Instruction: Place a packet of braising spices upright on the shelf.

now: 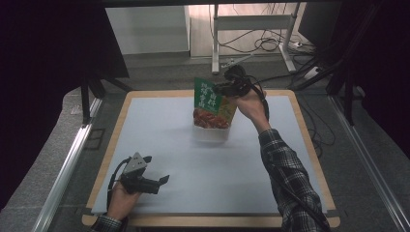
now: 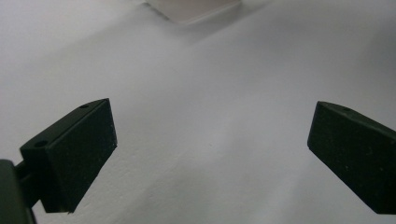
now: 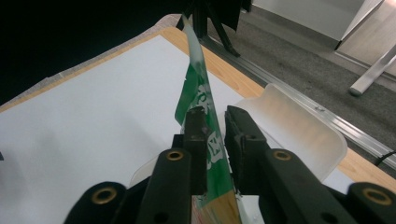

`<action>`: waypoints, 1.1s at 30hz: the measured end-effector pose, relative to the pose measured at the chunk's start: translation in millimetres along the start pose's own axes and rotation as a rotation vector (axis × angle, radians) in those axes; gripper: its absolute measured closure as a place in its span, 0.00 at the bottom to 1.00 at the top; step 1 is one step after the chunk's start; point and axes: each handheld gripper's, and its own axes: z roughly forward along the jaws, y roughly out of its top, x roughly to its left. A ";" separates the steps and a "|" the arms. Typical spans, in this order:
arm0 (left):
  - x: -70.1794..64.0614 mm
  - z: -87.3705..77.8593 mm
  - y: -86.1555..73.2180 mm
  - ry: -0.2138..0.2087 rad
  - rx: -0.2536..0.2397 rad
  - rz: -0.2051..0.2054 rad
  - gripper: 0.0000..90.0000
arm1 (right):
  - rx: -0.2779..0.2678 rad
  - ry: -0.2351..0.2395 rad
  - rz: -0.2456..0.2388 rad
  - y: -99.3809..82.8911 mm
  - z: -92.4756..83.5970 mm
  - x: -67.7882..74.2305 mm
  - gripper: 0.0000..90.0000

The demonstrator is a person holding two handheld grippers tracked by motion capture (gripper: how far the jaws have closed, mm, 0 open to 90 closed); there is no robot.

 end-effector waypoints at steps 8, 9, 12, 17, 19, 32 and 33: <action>0.0 -0.2 0.2 0.000 0.000 0.002 0.01 | -0.017 -0.010 -0.006 2.5 -6.0 -0.2 0.72; -0.1 -0.2 0.2 0.000 -0.001 0.002 0.01 | -0.020 -0.011 -0.010 2.8 -6.7 -0.4 0.70; -0.1 -0.2 0.2 0.000 -0.001 0.001 0.01 | -0.028 -0.014 -0.015 3.8 -10.5 -0.2 0.65; -0.2 -0.1 0.3 -0.001 0.000 0.002 0.01 | -0.045 -0.020 -0.004 3.4 -16.0 -2.0 0.52; -0.4 0.0 0.3 -0.001 0.001 0.002 0.01 | -0.050 -0.018 0.004 2.3 -17.6 -4.0 0.46; -0.6 0.5 0.2 -0.001 0.002 0.001 0.01 | -0.058 -0.016 0.015 -9.6 -27.1 -8.8 0.19; -0.6 0.4 0.3 -0.001 0.004 0.001 0.01 | -0.061 -0.014 0.016 -10.5 -27.9 -9.0 0.18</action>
